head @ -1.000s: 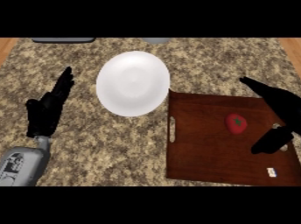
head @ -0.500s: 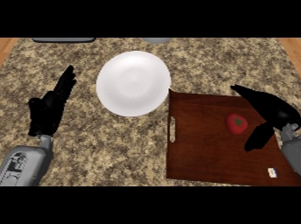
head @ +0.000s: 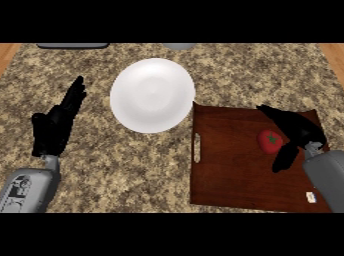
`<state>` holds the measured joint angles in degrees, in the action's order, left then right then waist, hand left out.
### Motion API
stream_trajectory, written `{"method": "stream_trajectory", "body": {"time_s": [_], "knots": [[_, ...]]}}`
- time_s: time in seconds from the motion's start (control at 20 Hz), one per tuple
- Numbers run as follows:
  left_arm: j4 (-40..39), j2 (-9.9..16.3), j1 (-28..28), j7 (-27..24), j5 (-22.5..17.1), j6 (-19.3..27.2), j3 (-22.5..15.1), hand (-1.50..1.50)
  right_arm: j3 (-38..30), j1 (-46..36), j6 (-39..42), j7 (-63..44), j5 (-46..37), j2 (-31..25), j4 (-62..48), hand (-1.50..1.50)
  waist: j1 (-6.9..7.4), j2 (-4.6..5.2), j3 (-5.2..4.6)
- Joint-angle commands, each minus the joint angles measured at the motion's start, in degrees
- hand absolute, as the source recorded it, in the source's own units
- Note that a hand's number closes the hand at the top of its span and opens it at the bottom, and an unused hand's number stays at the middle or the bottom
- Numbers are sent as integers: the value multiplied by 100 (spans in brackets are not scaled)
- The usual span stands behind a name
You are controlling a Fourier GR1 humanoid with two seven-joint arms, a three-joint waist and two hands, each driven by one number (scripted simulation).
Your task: Pick the tomato from the tray and place it in the plate
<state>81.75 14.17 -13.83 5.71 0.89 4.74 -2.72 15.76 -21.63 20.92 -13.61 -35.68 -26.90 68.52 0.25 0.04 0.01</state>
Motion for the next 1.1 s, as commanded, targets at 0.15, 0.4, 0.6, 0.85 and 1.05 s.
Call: {"method": "stream_trajectory", "body": {"time_s": [0.15,0.4,0.6,0.85,1.05], "knots": [[-788,-172,-451,-308,199,-127,308,0,-317,-81,-5,299,-541,346,-530,-150,-29,2,-1],[600,-188,259,293,355,-61,45,0,-352,-229,-913,1022,-991,576,-1382,150,39,-2,3],[-62,-227,-245,207,285,-273,329,0,-589,-183,-459,848,-1116,392,-784,150,-24,-5,-1],[-238,-384,-394,163,425,-242,324,0,-833,-294,-964,1345,-1322,546,-1366,150,-19,1,0],[-7,-399,-117,-72,337,-409,170,0,-707,-1380,-789,2180,-1321,308,-1887,150,345,106,16]]}}
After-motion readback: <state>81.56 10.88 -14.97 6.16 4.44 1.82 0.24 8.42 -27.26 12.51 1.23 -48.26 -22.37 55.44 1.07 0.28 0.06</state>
